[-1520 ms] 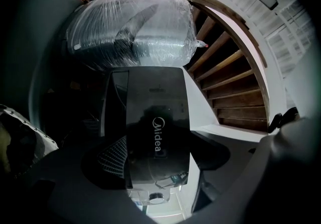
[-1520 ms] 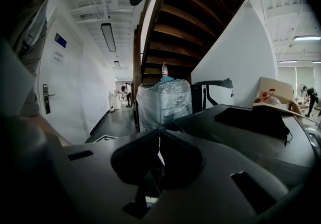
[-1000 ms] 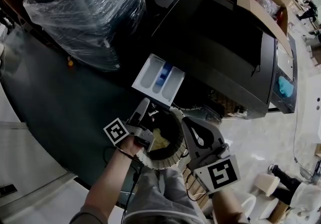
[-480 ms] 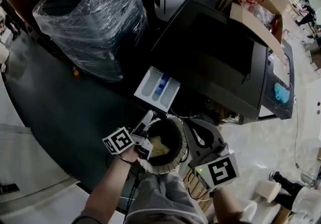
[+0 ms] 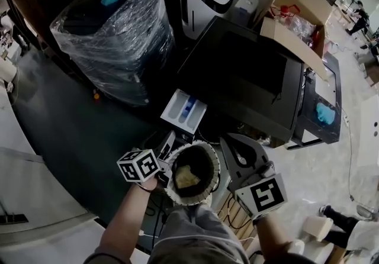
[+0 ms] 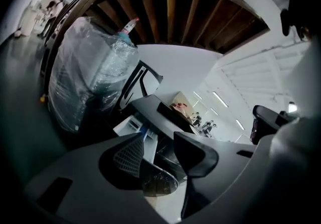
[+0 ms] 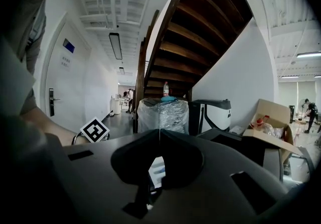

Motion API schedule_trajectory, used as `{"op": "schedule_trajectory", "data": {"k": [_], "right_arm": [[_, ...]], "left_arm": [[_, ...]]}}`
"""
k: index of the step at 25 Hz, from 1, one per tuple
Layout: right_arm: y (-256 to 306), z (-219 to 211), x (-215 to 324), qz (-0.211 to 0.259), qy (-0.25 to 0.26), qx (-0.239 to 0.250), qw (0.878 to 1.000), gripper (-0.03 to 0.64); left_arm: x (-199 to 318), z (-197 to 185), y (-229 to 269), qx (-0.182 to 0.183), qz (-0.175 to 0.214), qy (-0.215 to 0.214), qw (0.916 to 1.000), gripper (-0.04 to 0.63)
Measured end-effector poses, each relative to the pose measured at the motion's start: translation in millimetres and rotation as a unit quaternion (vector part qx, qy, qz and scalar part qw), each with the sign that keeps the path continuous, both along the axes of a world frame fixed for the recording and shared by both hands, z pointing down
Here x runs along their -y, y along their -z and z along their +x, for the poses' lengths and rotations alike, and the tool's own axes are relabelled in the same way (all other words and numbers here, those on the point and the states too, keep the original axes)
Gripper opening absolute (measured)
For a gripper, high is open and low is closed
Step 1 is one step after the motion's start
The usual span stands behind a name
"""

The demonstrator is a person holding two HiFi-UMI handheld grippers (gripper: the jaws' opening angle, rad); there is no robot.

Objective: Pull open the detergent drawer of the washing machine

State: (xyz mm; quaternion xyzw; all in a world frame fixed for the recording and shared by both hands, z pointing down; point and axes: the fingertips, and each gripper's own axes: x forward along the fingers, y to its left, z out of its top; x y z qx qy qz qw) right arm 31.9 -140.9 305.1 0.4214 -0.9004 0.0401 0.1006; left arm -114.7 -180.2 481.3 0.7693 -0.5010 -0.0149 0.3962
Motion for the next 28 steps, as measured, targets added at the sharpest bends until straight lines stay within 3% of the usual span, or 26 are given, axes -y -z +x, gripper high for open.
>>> {"op": "schedule_trajectory", "data": {"k": [6, 14, 21, 28], "right_arm": [[48.3, 7.2, -6.0, 0.036, 0.003, 0.005, 0.999, 0.032], [99.1, 19.6, -18.4, 0.072, -0.009, 0.017, 0.997, 0.032], [129.9, 26.2, -33.3, 0.098, -0.012, 0.021, 0.995, 0.032], [147.9, 29.4, -49.2, 0.113, -0.006, 0.02, 0.993, 0.032]], "left_arm": [[-0.5, -1.4, 59.0, 0.09, 0.056, -0.026, 0.9941, 0.131], [-8.1, 7.4, 146.6, 0.193, 0.156, -0.063, 0.9667, 0.057], [-24.0, 11.1, 214.5, 0.228, 0.224, -0.072, 0.9447, 0.034], [-48.1, 21.2, 272.7, 0.261, 0.307, -0.092, 0.9106, 0.031]]}}
